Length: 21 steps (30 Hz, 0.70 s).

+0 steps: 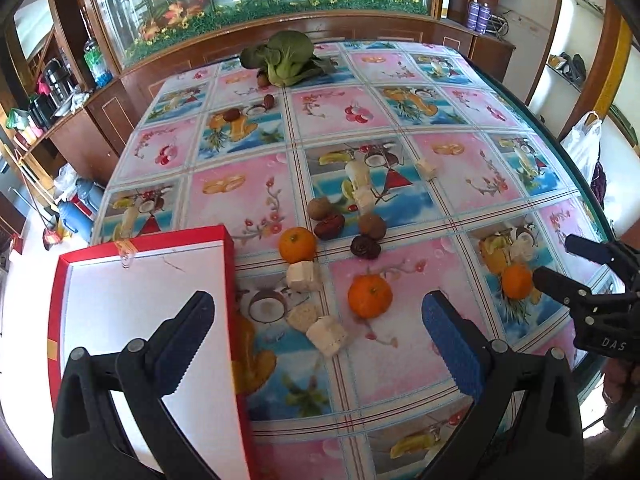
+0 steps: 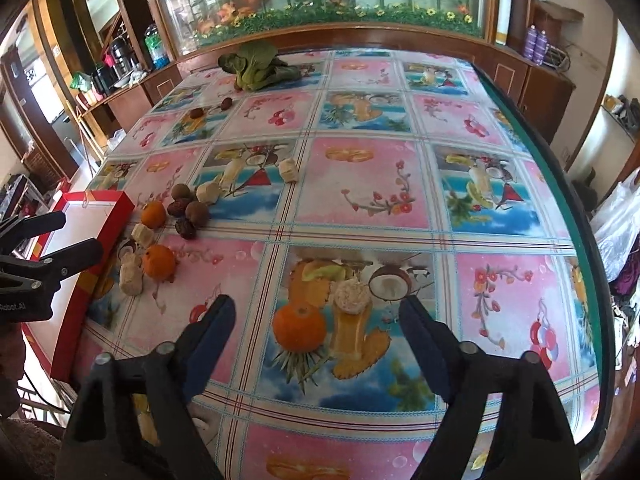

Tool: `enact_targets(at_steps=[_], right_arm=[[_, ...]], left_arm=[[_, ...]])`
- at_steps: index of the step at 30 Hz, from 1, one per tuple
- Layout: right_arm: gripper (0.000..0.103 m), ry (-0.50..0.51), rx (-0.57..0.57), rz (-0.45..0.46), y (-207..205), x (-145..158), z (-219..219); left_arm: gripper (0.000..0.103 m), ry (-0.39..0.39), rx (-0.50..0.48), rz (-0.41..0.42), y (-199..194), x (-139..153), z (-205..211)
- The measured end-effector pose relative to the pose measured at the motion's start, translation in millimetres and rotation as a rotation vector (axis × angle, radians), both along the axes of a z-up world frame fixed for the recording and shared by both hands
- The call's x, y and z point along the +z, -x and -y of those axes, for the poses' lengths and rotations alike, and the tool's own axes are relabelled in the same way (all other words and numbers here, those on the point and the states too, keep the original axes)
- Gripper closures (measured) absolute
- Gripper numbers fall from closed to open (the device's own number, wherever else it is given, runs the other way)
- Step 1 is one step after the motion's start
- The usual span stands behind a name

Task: Organize fruits
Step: 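Reach the left gripper to one orange while the right gripper reaches another orange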

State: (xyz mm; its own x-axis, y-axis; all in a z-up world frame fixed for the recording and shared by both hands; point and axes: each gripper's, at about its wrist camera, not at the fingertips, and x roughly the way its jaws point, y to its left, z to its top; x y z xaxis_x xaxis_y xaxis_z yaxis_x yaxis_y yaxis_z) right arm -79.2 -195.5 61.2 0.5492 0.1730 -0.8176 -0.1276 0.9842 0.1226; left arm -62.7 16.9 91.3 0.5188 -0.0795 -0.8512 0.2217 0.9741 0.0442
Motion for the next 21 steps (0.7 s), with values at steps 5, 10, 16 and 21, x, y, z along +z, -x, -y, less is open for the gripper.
enact_targets(at_steps=[5, 10, 16, 21], right_arm=[[0.045, -0.025, 0.035, -0.042, -4.2, -10.7, 0.0], [0.056, -0.052, 0.055, -0.092, -9.1, -23.8, -0.3], [0.063, -0.086, 0.064, -0.126, -13.2, -34.7, 0.5], [0.066, -0.105, 0.083, -0.137, -13.6, -38.7, -1.7]], left_arm=[[0.000, 0.036, -0.016, -0.037, -8.0, -7.3, 8.6], [0.016, 0.064, -0.081, -0.095, -18.9, -19.4, 29.7], [0.031, 0.077, -0.103, -0.163, -32.1, -36.1, 41.1], [0.037, 0.125, -0.072, -0.206, -41.1, -45.0, 33.7]])
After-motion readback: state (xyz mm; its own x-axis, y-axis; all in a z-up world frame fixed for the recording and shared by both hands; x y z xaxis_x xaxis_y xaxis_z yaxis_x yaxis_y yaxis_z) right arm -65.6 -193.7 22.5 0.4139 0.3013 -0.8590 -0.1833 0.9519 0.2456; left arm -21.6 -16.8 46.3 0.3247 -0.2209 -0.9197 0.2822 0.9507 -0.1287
